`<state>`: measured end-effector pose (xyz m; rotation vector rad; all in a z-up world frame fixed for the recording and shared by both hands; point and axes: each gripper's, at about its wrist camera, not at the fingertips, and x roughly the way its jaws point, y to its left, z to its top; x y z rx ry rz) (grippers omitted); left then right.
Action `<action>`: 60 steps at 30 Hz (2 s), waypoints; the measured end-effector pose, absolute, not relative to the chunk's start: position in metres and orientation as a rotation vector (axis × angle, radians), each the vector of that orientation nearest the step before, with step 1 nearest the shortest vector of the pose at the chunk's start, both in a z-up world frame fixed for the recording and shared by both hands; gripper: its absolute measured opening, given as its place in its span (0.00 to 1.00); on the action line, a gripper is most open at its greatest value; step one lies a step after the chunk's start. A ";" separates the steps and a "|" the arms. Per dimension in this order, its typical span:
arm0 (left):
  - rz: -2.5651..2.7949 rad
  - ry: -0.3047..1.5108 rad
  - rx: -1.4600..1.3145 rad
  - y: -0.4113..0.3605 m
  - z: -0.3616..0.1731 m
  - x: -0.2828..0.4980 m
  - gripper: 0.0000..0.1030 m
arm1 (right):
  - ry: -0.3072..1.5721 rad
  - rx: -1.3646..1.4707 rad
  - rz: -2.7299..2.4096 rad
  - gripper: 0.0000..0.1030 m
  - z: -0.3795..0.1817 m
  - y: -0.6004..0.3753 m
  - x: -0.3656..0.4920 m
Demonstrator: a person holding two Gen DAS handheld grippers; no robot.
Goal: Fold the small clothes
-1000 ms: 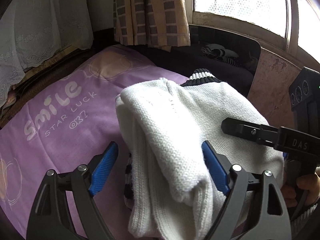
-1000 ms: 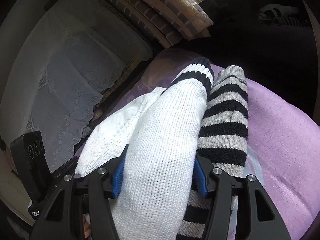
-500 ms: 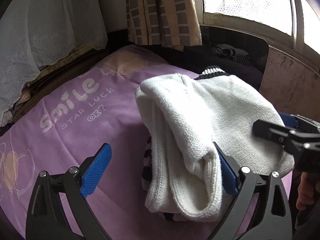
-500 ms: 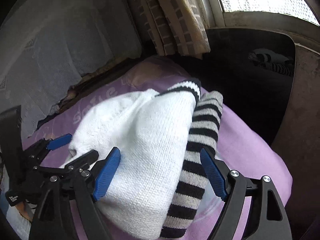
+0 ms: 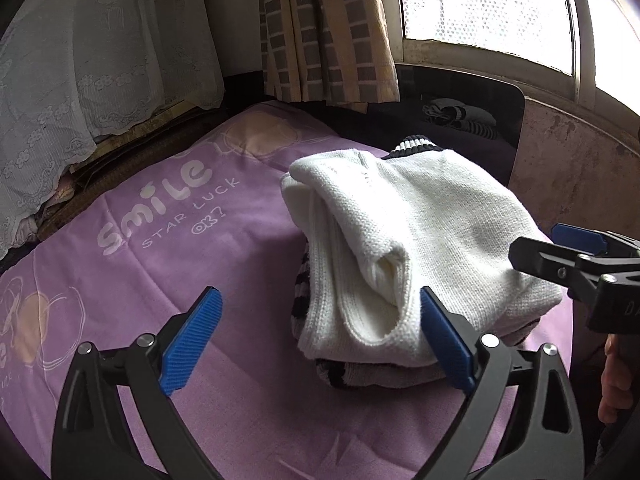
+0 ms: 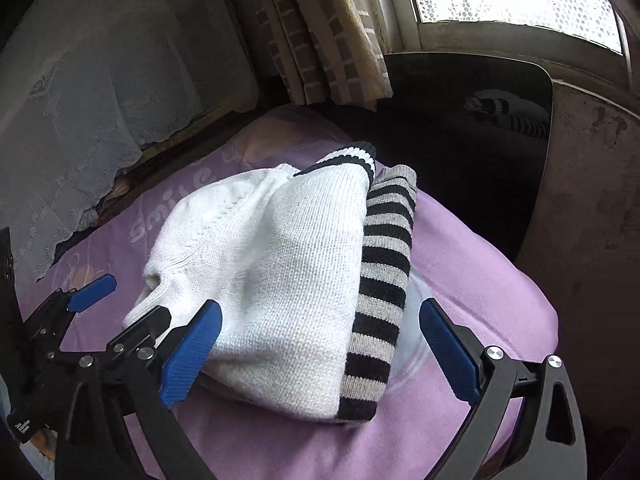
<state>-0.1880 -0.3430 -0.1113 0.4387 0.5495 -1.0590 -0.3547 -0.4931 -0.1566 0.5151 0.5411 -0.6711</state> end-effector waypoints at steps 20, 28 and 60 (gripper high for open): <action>-1.086 0.453 0.343 -0.259 -0.063 -0.196 0.95 | 0.566 0.488 -0.729 0.96 -0.093 -0.403 -0.360; -1.107 0.421 0.309 -0.235 -0.047 -0.199 0.95 | 0.571 0.428 -0.760 0.96 -0.073 -0.373 -0.356; -1.129 0.485 0.320 -0.222 -0.043 -0.199 0.95 | 0.639 0.551 -0.852 0.96 -0.075 -0.360 -0.368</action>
